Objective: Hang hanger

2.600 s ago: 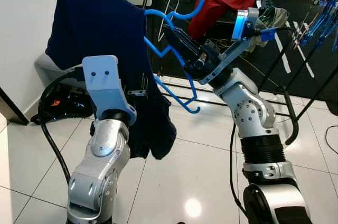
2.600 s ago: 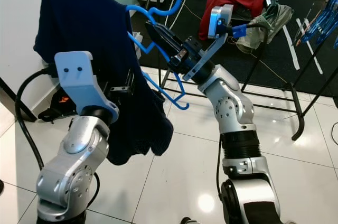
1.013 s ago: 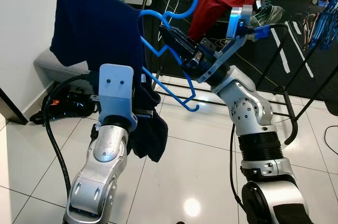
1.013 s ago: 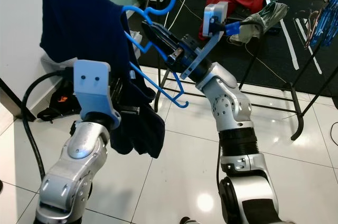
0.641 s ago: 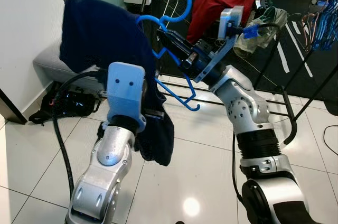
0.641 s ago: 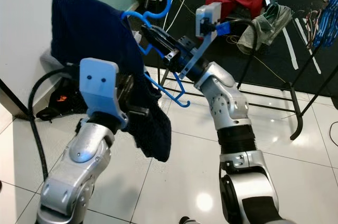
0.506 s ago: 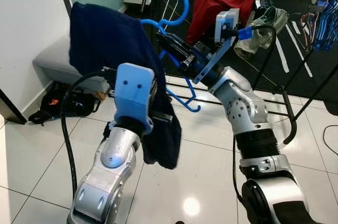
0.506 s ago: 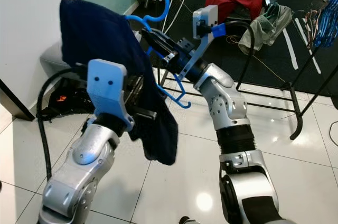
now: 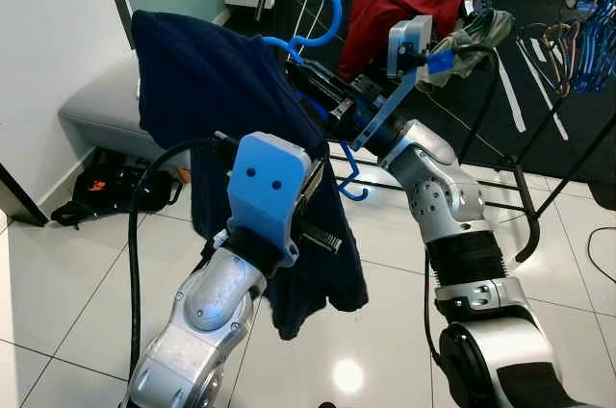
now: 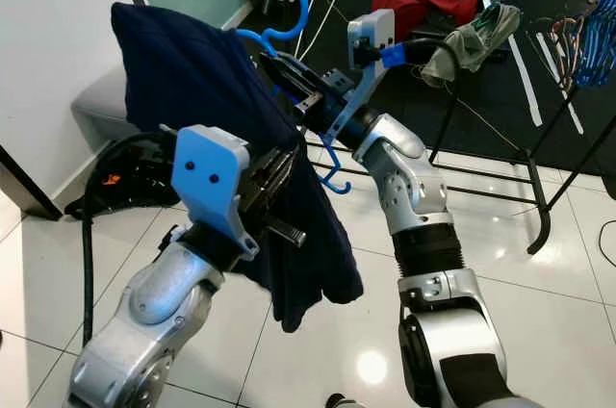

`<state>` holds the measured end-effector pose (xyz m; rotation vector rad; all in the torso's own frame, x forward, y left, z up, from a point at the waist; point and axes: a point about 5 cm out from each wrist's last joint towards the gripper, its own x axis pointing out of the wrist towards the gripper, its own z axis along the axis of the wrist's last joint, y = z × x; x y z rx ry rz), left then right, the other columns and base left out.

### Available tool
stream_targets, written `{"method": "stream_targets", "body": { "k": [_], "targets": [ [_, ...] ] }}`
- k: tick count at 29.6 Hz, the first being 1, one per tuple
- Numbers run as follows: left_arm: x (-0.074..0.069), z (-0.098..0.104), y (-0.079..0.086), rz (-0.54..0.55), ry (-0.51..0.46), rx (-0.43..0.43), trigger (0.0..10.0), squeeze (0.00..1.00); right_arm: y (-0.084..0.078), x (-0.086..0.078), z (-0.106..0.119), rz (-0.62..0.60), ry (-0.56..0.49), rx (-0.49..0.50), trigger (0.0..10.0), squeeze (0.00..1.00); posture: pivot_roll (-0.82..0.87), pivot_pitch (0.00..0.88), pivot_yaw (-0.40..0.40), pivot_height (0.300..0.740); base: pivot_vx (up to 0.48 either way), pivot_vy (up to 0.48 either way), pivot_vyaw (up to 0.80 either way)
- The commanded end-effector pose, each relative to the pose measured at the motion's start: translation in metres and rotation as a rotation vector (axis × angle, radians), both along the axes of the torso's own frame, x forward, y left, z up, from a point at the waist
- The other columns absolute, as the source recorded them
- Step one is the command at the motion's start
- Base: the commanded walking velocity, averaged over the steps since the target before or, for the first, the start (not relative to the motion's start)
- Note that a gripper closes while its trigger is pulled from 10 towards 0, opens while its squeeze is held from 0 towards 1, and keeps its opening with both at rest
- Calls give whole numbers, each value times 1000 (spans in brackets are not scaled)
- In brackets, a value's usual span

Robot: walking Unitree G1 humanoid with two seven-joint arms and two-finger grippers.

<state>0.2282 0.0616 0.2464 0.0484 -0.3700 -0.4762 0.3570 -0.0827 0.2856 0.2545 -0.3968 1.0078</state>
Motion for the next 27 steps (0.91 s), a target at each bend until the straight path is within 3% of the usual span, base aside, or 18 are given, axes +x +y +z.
{"method": "stream_targets", "body": {
  "k": [1, 6, 9, 12, 13, 14, 15, 16, 22, 23, 24, 27],
  "targets": [
    [-8, -2, -5, -85, -6, 13, 0, 0, -1, 1, 9, -16, -42, 10, 10000, 0, -9, 114, -70, 740, 0, 0, 0],
    [-19, -9, -12, -234, 22, 50, 0, 0, -2, 2, 12, -19, -50, 10, 10000, 0, -10, 115, -68, 740, 0, 0, 0],
    [-21, -13, -11, -249, 33, 75, 0, 0, -2, 2, 12, -12, -52, 13, 10000, 0, -10, 118, -66, 740, 0, 0, 0],
    [-3, -9, 13, -76, 16, 78, 0, 0, 0, -12, 6, 127, -71, -43, 10000, 0, -13, 118, -68, 740, 0, 0, 0],
    [-3, -9, 13, -76, 16, 78, 0, 0, 0, -12, 6, 127, -71, -43, 10000, 0, -13, 118, -68, 740, 0, 0, 0],
    [0, -7, 18, -43, 11, 71, 6863, 0, 0, -15, 5, 152, -72, -51, 10000, 0, -13, 118, -68, 740, 0, 0, 0],
    [0, -7, 18, -43, 11, 71, 6863, 0, 0, -15, 5, 152, -72, -51, 10000, 0, -13, 118, -68, 740, 0, 0, 0],
    [2, -4, 22, -20, -6, 66, 10000, 0, -2, -17, 4, 166, -70, -49, 10000, 0, -16, 118, -67, 740, 0, 0, 0],
    [7, 7, 29, 46, -62, 34, 10000, 0, -4, -20, 3, 185, -68, -48, 10000, 0, -18, 121, -64, 740, 0, 0, 0],
    [7, 12, 28, 34, -79, 1, 10000, 1000, -4, -21, 3, 191, -69, -46, 10000, 0, -18, 121, -64, 740, 0, 0, 0],
    [7, 12, 28, 34, -79, 1, 10000, 1000, -4, -21, 3, 191, -69, -46, 10000, 0, -18, 121, -64, 740, 0, 0, 0],
    [-7, 11, 11, -166, -61, 6, 10000, 1000, -6, -20, 5, 179, -70, -27, 10000, 0, -15, 125, -63, 740, 0, 0, 0]
  ]
}}
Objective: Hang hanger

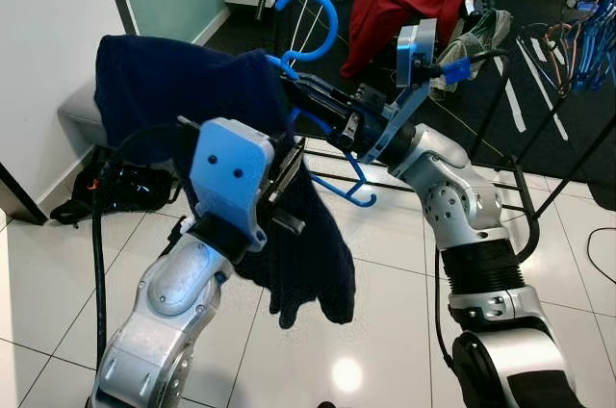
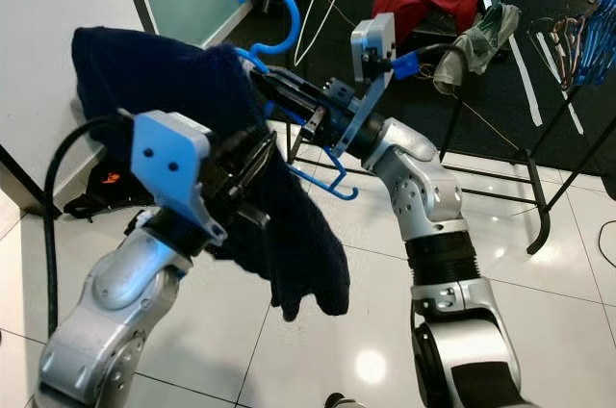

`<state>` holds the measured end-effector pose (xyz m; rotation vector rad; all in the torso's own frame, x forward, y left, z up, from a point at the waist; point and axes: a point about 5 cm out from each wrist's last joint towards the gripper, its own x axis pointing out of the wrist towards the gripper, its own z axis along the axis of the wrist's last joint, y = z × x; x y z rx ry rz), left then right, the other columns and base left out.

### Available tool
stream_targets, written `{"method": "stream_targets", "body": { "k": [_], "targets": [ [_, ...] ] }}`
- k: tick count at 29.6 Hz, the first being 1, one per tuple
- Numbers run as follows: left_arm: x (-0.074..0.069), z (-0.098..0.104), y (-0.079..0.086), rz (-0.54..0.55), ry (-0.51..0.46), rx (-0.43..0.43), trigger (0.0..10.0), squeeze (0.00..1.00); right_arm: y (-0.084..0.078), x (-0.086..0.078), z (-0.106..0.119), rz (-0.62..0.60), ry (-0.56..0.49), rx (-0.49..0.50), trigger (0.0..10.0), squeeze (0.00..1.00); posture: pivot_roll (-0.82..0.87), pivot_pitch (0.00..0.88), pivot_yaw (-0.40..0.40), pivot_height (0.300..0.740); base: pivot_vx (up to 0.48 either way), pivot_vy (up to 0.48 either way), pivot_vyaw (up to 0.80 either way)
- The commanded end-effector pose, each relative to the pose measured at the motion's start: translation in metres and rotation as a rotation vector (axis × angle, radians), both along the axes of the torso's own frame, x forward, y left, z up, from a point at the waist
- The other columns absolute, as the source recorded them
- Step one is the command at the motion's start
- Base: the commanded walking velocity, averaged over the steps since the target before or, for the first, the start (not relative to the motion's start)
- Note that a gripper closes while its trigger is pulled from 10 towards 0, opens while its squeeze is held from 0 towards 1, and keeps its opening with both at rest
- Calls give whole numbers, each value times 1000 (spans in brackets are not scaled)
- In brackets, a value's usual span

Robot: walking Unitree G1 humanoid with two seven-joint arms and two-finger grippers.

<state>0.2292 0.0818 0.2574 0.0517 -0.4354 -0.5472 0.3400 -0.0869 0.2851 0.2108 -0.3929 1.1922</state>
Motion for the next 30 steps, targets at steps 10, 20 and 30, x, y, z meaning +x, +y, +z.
{"method": "stream_targets", "body": {
  "k": [10, 20, 30],
  "targets": [
    [-36, -7, -9, -380, 81, 36, 10000, 1000, -12, -2, 17, 18, -13, 124, 10000, 0, 3, 120, -63, 740, 0, 0, 0],
    [1, 50, 92, -136, -104, 228, 10000, 0, -48, -34, -8, 341, 6, 6, 10000, 0, 29, 96, -60, 740, 0, 0, 0],
    [7, 115, 113, -235, -248, 516, 10000, 0, -47, -48, -34, 399, 76, -113, 10000, 0, 31, 71, -14, 740, 0, 0, 0]
  ]
}}
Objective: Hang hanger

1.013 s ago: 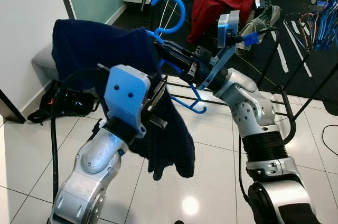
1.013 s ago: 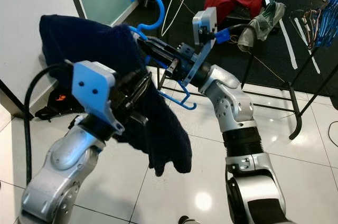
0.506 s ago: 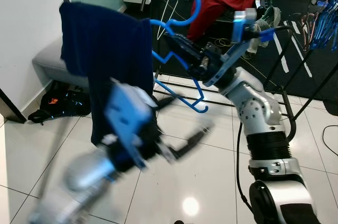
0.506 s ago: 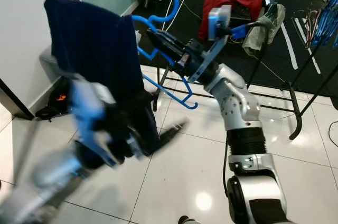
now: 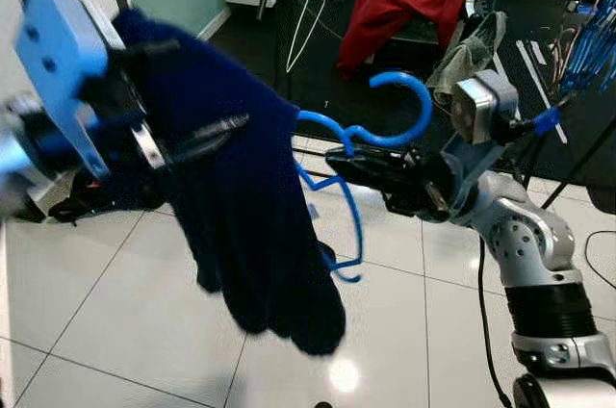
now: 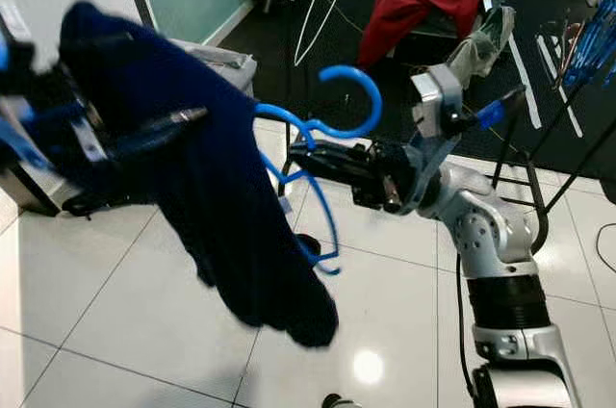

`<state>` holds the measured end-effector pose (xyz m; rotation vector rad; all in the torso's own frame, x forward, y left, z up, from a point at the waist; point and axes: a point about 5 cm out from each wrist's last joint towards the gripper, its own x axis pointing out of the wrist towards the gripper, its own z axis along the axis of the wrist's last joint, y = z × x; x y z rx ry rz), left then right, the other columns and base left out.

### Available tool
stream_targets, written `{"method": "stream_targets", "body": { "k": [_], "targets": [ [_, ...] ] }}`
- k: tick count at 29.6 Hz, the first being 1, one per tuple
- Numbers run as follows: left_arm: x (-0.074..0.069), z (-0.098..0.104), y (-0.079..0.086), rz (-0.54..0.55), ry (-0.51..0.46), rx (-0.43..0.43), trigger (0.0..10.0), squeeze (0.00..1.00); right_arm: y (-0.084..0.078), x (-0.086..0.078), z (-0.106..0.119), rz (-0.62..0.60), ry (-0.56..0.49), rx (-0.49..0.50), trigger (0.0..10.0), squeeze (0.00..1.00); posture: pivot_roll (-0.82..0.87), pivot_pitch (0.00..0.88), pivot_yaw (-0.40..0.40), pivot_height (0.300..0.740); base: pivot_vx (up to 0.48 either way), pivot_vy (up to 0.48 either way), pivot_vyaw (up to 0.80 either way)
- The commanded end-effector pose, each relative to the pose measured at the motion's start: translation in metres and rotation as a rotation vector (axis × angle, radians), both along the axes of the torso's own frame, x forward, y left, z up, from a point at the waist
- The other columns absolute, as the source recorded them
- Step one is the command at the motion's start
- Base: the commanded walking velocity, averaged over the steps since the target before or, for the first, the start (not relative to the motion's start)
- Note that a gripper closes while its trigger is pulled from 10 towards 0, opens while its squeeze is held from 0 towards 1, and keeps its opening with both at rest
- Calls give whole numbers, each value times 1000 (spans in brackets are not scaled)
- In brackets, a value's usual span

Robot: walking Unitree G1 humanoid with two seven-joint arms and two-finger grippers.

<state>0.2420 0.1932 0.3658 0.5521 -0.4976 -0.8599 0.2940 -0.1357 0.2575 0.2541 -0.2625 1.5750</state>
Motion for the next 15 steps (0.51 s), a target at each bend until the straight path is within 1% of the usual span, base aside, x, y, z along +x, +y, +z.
{"method": "stream_targets", "body": {
  "k": [1, 3, 4, 5, 6, 7, 8, 10, 11, 12, 13, 14, 15],
  "targets": [
    [-7, 12, 1, -61, -35, 40, 10000, 0, 2, -2, -7, 9, 18, -37, 10000, 0, 31, 71, -14, 740, 0, 0, 0],
    [-10, 19, 2, -117, -16, 71, 10000, 0, 2, -2, -8, 1, 17, -35, 10000, 0, 34, 67, -7, 740, 0, 0, 0],
    [-10, 19, 3, -143, 8, 107, 10000, 0, 1, -3, -9, -3, 18, -33, 10000, 0, 36, 64, 2, 740, 0, 0, 0],
    [-11, 19, 4, -159, 24, 131, 10000, 0, 1, -3, -9, -5, 18, -31, 10000, 0, 36, 64, 2, 740, 0, 0, 0],
    [-11, 19, 4, -159, 24, 131, 10000, 0, 1, -3, -9, -5, 18, -31, 10000, 0, 36, 64, 2, 740, 0, 0, 0],
    [-14, 13, 5, -194, 79, 182, 10000, 0, 0, -1, -9, -24, 19, -21, 10000, 0, 41, 65, 8, 740, 0, 0, 0],
    [-14, 13, 5, -194, 79, 182, 10000, 0, 0, -1, -9, -24, 19, -21, 10000, 0, 41, 65, 8, 740, 0, 0, 0],
    [-16, 6, 5, -229, 130, 221, 10000, 0, 0, 0, -9, -43, 20, -10, 10000, 0, 41, 65, 9, 740, 0, 0, 0],
    [-16, 6, 5, -229, 130, 221, 10000, 0, 0, 0, -9, -43, 20, -10, 10000, 0, 41, 65, 9, 740, 0, 0, 0],
    [-21, -13, 5, -252, 215, 296, 10000, 0, -1, 5, -8, -85, 20, 6, 10000, 0, 40, 67, 8, 740, 0, 0, 0],
    [-21, -13, 5, -252, 215, 296, 10000, 0, -1, 5, -8, -85, 20, 6, 10000, 0, 40, 67, 8, 740, 0, 0, 0],
    [-23, -27, 5, -271, 288, 337, 10000, 0, -1, 9, -7, -117, 22, 18, 10000, 0, 40, 70, 7, 740, 0, 0, 0],
    [-26, -39, 4, -286, 354, 357, 10000, 0, -1, 12, -6, -142, 22, 29, 10000, 0, 40, 70, 5, 740, 0, 0, 0]
  ]
}}
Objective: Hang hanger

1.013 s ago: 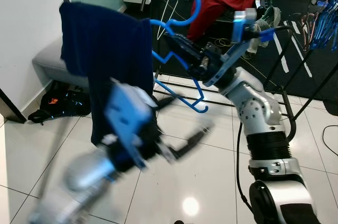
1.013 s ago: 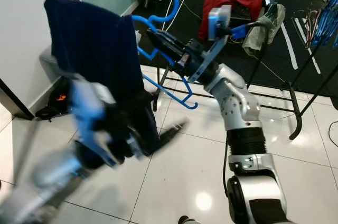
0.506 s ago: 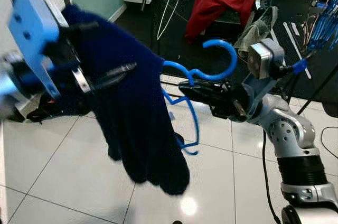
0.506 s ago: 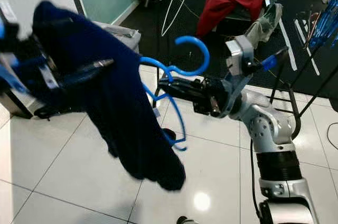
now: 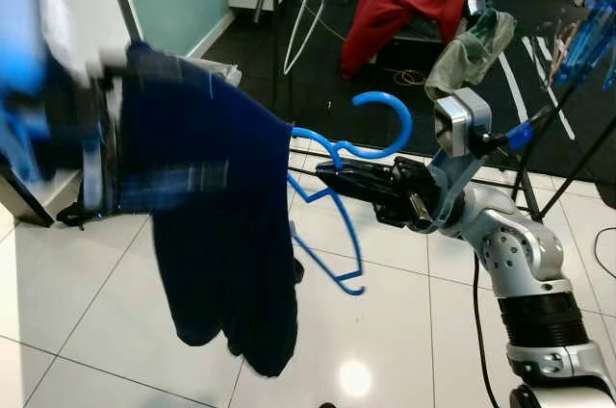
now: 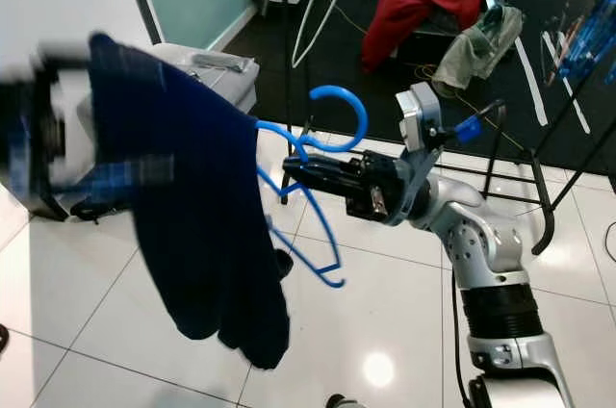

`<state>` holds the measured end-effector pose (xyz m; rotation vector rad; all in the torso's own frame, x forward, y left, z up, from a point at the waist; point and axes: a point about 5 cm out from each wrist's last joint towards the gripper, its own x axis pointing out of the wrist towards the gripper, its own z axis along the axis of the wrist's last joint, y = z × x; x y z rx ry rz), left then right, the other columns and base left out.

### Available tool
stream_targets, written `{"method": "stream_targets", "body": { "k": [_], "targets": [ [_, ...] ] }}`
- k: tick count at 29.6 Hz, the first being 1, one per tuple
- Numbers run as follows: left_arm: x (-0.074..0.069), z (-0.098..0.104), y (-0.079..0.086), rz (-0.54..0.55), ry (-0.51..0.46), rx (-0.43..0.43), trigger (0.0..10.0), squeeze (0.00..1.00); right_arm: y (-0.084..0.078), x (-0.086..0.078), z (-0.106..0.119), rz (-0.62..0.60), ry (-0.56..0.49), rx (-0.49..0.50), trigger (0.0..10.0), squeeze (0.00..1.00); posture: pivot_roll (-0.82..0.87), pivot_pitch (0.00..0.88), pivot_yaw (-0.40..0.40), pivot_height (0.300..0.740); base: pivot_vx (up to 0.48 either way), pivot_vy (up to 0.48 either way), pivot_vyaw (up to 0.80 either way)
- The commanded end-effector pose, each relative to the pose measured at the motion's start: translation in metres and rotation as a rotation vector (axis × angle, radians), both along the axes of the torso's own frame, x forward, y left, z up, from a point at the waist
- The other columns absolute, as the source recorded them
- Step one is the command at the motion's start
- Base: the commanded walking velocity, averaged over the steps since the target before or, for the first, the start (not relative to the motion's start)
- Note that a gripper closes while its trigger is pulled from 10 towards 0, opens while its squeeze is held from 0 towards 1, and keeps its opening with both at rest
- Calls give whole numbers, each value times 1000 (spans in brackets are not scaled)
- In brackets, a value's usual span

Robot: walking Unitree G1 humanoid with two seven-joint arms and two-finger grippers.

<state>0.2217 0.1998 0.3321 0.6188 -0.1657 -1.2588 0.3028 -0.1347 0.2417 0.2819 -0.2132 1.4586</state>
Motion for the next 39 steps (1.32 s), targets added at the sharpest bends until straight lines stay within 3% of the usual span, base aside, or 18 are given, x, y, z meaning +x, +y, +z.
{"method": "stream_targets", "body": {
  "k": [1, 2, 7, 8, 9, 12, 14, 19, 23, 28, 30, 33, 39],
  "targets": [
    [-5, -5, -2, -25, 45, 65, 10000, 0, -2, 3, 10, -36, -48, 34, 10000, 0, 40, 70, 5, 740, 0, 0, 0],
    [-13, -27, -3, -54, 151, 122, 10000, 0, -3, 7, 13, -68, -44, 55, 10000, 0, 37, 72, 2, 740, 0, 0, 0],
    [-12, -32, -3, -44, 148, 112, 10000, 0, -2, 7, 14, -60, -47, 51, 10000, 0, 36, 71, -2, 740, 0, 0, 0],
    [-6, -23, -1, -16, 87, 77, 10000, 0, -1, 5, 13, -35, -52, 20, 10000, 0, 36, 71, -7, 740, 0, 0, 0],
    [-6, -23, -1, -16, 87, 77, 10000, 0, -1, 5, 13, -35, -52, 20, 10000, 0, 36, 71, -7, 740, 0, 0, 0],
    [12, 17, 7, 76, -113, -64, 10000, 0, 1, -3, 2, 39, -64, -121, 10000, 0, 33, 73, -8, 740, 0, 0, 0],
    [16, 34, 11, 103, -188, -91, 10000, 0, 1, -8, -5, 80, -56, -192, 10000, 0, 32, 74, -7, 740, 0, 0, 0],
    [17, 52, 15, 104, -254, -79, 10000, 0, 0, -14, -13, 130, -47, -270, 10000, 0, 25, 74, -8, 740, 0, 0, 0],
    [11, 35, 11, 6, -144, 79, 10000, 0, 0, -17, -9, 140, -60, -277, 10000, 0, 18, 79, -8, 740, 0, 0, 0],
    [8, 14, 10, -66, -21, 186, 10000, 0, 1, -18, -7, 154, -69, -286, 10000, 0, 14, 79, -8, 740, 0, 0, 0],
    [5, -3, 8, -119, 110, 251, 10000, 0, 3, -20, -7, 168, -80, -301, 10000, 0, 12, 88, -9, 740, 0, 0, 0],
    [5, -11, 5, -141, 172, 253, 10000, 0, 5, -22, -6, 180, -87, -309, 10000, 0, 12, 89, -9, 740, 0, 0, 0],
    [20, -18, 3, -58, 153, 236, 10000, 0, 8, -25, -7, 203, -91, -312, 10000, 0, 11, 91, -11, 740, 0, 0, 0]
  ]
}}
